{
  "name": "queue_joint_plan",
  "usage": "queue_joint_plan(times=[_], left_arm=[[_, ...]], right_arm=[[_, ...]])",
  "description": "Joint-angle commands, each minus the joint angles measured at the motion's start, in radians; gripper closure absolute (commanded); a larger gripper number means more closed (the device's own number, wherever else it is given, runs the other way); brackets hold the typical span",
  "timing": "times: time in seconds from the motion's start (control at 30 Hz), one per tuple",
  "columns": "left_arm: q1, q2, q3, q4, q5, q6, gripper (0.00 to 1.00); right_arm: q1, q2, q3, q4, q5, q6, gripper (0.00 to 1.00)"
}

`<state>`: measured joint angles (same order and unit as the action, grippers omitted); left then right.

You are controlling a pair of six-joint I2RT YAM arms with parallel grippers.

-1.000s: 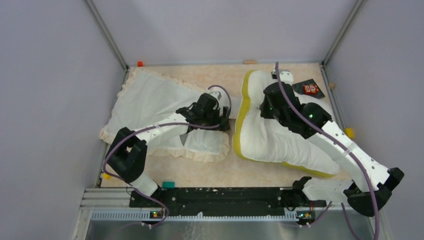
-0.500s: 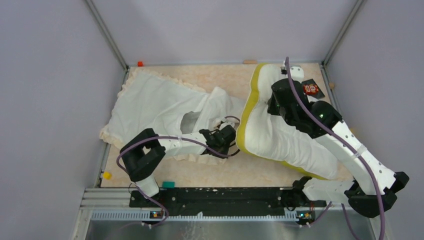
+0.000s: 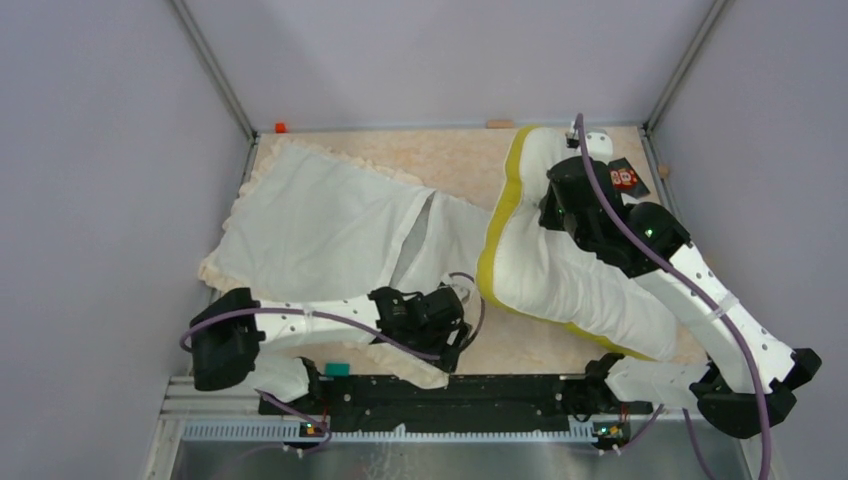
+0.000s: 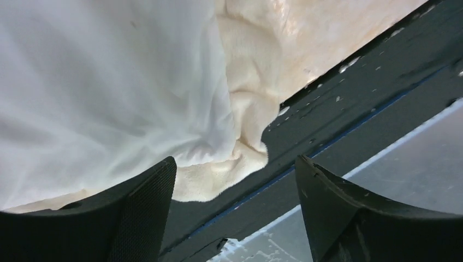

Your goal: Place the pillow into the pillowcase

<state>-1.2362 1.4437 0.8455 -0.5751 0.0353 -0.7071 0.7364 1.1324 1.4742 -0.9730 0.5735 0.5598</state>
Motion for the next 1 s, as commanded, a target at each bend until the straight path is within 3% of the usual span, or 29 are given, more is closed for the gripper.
queue_joint_plan(times=[0.0, 0.13, 0.2, 0.33, 0.5, 0.7, 0.97], left_arm=[[0.057, -0.119, 0.092, -0.036, -0.102, -0.055, 0.13], [0.215, -0.185, 0.14, -0.025, -0.224, -0.066, 0.16], [0.327, -0.188, 0.155, -0.008, -0.219, -0.038, 0.16], [0.48, -0.143, 0.182, 0.04, -0.22, 0.044, 0.17], [0.624, -0.051, 0.198, 0.07, -0.267, 0.158, 0.26], [0.662, 0.089, 0.193, 0.122, -0.244, 0.212, 0.34], [0.666, 0.23, 0.262, 0.138, -0.354, 0.223, 0.33]], right_arm=[[-0.009, -0.027, 0.035, 0.082, -0.022, -0.027, 1.0], [-0.008, -0.026, 0.005, 0.124, -0.122, -0.046, 1.0], [-0.008, -0.014, -0.01, 0.143, -0.184, -0.038, 1.0], [-0.008, -0.001, -0.065, 0.199, -0.265, -0.009, 1.0], [-0.007, 0.028, -0.092, 0.259, -0.337, 0.032, 1.0], [0.009, 0.059, -0.125, 0.322, -0.373, 0.069, 1.0], [0.009, 0.098, -0.209, 0.415, -0.393, 0.091, 1.0]])
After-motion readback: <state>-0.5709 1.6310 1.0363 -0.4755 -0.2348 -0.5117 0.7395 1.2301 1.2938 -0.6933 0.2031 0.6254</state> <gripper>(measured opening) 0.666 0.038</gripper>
